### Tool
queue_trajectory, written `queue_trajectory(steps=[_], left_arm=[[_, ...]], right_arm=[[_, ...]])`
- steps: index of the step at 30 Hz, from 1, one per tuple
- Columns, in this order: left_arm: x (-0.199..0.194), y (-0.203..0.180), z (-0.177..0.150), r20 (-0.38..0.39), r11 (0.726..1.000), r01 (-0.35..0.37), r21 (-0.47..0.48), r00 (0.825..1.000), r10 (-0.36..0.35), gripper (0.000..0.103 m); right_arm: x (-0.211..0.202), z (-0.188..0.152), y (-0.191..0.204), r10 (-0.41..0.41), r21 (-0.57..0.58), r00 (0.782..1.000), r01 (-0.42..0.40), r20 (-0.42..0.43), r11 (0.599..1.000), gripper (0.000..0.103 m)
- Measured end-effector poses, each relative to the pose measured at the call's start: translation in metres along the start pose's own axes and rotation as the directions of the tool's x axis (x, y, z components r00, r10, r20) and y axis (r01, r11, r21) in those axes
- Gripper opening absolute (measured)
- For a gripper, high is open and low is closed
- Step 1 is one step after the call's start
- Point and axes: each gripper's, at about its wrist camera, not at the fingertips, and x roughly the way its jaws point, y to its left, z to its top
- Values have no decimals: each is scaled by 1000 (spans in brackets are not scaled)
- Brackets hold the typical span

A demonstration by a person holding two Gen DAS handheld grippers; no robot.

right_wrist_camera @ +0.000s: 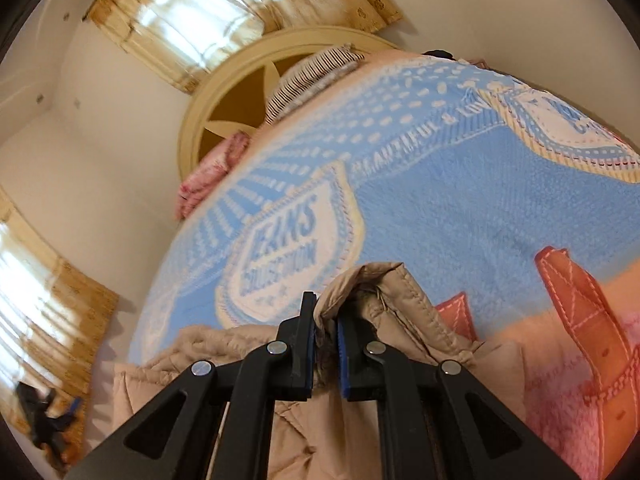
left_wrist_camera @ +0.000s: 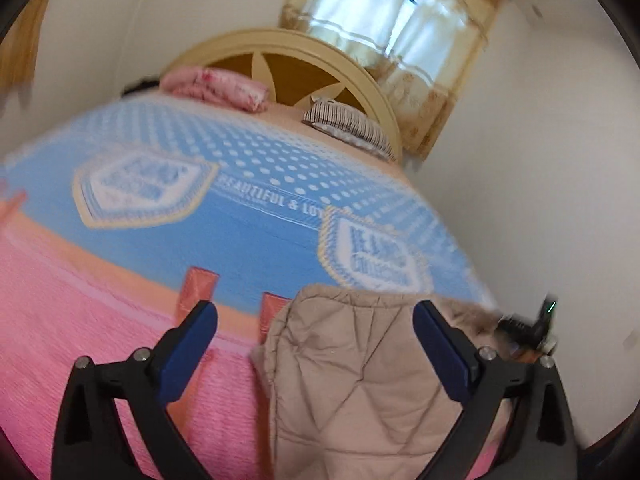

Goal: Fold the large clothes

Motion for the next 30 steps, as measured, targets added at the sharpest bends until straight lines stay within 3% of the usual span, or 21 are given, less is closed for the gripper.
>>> queue_trajectory(steps=[2, 5, 8, 9, 10, 11, 12, 14, 16, 19, 22, 24, 26, 30], left_arm=[[10, -46, -19, 12, 990, -2, 141, 1000, 0, 101], [35, -123, -56, 2, 930, -18, 367, 1000, 19, 102], [68, -178, -87, -38, 870, -2, 493, 999, 23, 102], [81, -192, -98, -27, 835, -40, 548, 998, 65, 102], [94, -203, -110, 34, 787, -122, 605, 991, 128, 102], [115, -207, -119, 66, 754, -188, 629, 980, 189, 102], [130, -204, -119, 37, 761, -191, 621, 976, 215, 102], [151, -191, -118, 13, 782, -226, 582, 963, 268, 103], [163, -177, -110, 24, 798, -273, 537, 951, 309, 103], [171, -164, -101, 8, 832, -286, 475, 947, 321, 103], [182, -162, -98, -15, 839, -288, 462, 943, 332, 103], [187, -163, -98, -19, 837, -284, 469, 944, 331, 103], [191, -166, -102, -29, 839, -269, 473, 947, 320, 103], [202, -163, -104, -54, 846, -247, 473, 950, 308, 103]], right_arm=[[12, -1, -6, -15, 26, 1000, 15, -3, 1000, 8], [26, 0, -8, -36, 40, 999, 36, -2, 999, 8], [24, 2, -6, -43, 59, 999, 42, 8, 997, 12], [19, 3, -4, -38, 70, 999, 37, 20, 997, 21], [10, 4, 1, -31, 70, 999, 29, 38, 997, 29], [1, 4, 7, -24, 56, 998, 20, 56, 998, 49], [-11, 3, 17, -20, 21, 996, 18, 87, 1000, 66], [-37, -3, 38, -30, -72, 986, 42, 164, 997, 67], [-60, -17, 60, 14, -166, 981, 19, 195, 986, 67], [-65, -60, 93, 118, -306, 989, -85, 91, 948, 67], [-31, -103, 124, 43, -481, 998, -63, -53, 874, 67], [-9, -112, 127, -20, -510, 997, -19, -71, 860, 65], [14, -108, 115, -95, -480, 990, 31, -109, 877, 65], [39, -102, 79, -103, -382, 983, 37, -154, 923, 63]])
